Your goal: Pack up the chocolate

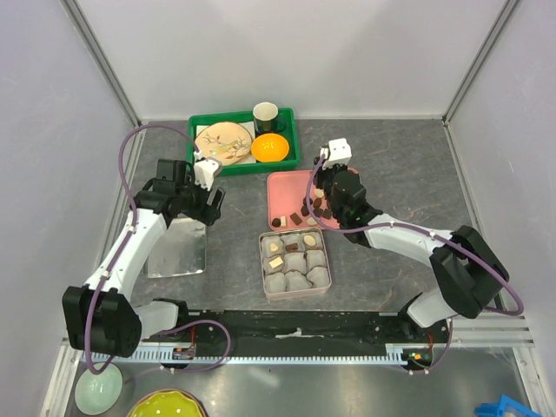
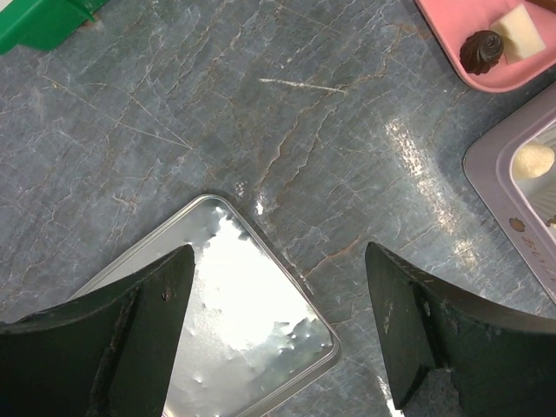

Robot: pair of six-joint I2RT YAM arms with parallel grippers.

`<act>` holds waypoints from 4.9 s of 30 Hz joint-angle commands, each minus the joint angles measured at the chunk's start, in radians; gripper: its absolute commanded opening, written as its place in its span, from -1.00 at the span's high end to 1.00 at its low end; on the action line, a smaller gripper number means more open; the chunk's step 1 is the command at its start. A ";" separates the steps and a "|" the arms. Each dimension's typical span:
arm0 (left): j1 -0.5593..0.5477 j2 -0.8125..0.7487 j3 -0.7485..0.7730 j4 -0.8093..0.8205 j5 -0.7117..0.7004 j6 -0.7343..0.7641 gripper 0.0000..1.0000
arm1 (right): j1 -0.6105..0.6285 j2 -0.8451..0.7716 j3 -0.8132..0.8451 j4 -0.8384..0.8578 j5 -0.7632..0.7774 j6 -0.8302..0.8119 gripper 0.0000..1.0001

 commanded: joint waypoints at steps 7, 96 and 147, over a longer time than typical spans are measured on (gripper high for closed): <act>0.001 -0.021 -0.025 0.045 -0.009 0.045 -0.73 | -0.007 0.038 -0.024 0.051 -0.027 0.065 0.18; 0.001 -0.075 -0.039 0.050 -0.043 0.045 -0.74 | 0.289 -0.478 -0.185 -0.214 -0.243 0.122 0.77; 0.001 -0.110 -0.046 0.039 -0.060 0.056 -0.75 | 0.423 -0.483 -0.229 -0.263 -0.191 0.101 0.11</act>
